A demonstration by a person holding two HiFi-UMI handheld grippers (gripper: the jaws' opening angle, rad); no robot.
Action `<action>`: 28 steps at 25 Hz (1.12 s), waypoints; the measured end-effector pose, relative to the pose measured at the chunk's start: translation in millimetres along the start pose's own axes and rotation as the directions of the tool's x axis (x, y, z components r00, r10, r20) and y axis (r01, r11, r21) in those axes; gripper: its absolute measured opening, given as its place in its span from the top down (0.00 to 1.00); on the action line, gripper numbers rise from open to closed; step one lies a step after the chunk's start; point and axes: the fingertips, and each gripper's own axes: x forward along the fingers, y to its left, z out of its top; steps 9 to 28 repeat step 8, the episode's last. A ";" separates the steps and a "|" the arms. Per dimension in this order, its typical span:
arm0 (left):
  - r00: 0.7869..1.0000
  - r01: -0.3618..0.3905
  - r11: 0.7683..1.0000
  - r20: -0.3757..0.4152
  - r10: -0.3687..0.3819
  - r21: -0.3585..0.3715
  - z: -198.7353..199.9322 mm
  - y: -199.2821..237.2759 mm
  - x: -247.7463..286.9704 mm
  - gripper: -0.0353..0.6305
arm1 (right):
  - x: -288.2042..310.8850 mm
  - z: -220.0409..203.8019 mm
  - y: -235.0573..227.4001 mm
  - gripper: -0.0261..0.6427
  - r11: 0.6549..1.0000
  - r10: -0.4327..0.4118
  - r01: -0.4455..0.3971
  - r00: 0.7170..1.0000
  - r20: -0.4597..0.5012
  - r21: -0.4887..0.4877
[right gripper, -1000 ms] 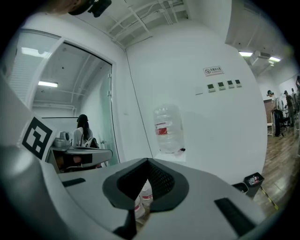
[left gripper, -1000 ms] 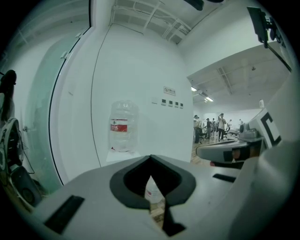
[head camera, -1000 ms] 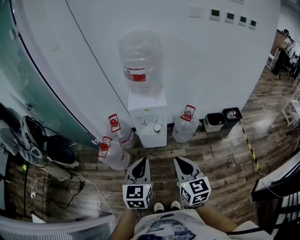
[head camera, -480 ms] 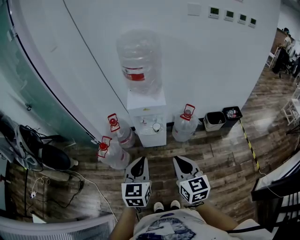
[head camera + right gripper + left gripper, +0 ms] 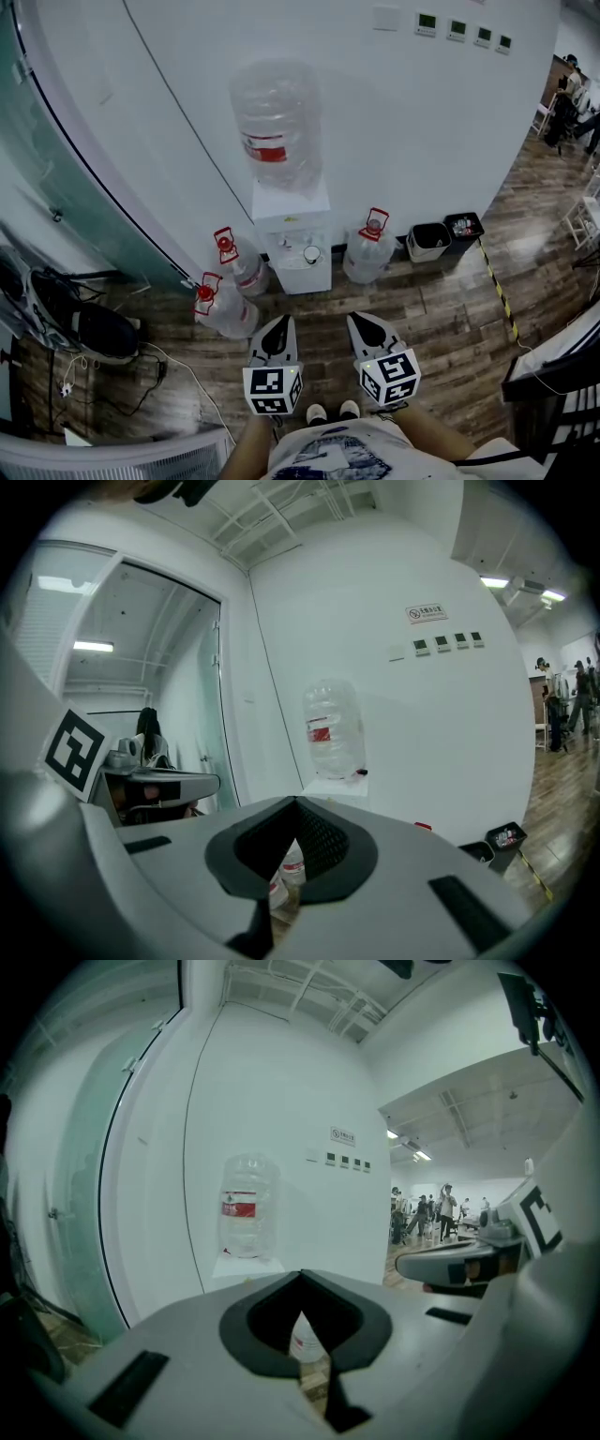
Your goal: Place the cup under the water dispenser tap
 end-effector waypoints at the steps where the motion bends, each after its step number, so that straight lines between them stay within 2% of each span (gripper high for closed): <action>1: 1.000 -0.002 1.000 0.000 0.002 -0.001 0.2 0.0 0.3 0.87 | -0.2 0.3 -0.6 0.93 1.000 0.000 0.000 1.000 0.001 0.001; 28: 1.000 -0.021 1.000 0.002 0.021 -0.012 -2.5 2.4 -1.2 0.87 | -3.8 -5.6 -1.0 0.93 1.000 0.010 -0.010 1.000 -0.005 0.004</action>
